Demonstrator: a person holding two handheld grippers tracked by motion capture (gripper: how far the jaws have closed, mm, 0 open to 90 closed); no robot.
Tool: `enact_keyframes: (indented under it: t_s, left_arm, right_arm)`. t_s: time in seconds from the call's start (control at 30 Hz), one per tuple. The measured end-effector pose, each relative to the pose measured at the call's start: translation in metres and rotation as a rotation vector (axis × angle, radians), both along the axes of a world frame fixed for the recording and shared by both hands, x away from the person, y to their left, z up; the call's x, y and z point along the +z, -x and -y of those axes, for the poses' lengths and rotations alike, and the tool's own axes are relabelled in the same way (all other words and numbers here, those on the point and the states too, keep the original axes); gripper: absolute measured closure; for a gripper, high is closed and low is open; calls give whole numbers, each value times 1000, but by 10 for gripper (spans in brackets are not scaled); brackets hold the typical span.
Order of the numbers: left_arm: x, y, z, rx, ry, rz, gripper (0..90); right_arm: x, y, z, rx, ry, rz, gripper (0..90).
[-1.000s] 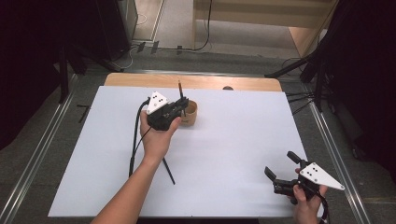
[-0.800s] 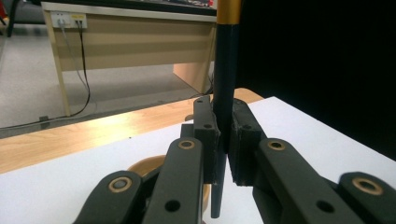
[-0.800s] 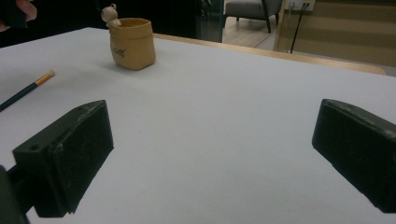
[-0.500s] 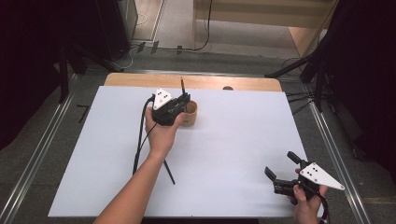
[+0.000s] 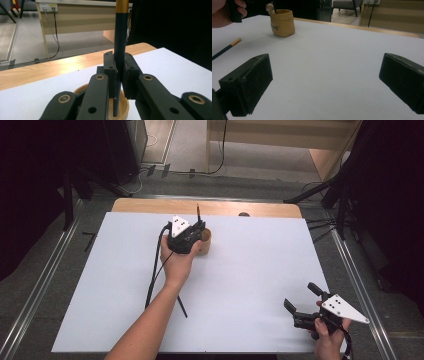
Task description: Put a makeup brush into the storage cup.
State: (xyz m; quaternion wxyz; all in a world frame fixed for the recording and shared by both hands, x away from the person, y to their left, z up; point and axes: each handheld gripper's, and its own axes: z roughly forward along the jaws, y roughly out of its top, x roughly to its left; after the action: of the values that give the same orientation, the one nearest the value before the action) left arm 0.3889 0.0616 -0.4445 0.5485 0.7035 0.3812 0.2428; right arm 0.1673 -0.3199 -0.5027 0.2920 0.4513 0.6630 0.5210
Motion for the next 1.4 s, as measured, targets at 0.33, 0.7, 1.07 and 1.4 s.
enact_keyframes:
  t_s: [0.33, 0.7, 1.07, 1.4]
  left_arm:
    - [-12, 0, 12, 20, -50, 7, 838]
    - [-20, 4, 21, 23, -105, 6, 827]
    - [-19, 12, 17, 4, -94, -15, 612]
    - [-5, 25, 10, -3, -73, -26, 122]
  right_arm:
    - [0, 1, 2, -3, -2, 1, 0]
    - [0, 1, 3, -6, 0, -1, 0]
    - [-1, 1, 2, -6, 0, -7, 0]
    - [-1, 0, 2, -4, 2, -8, 0]
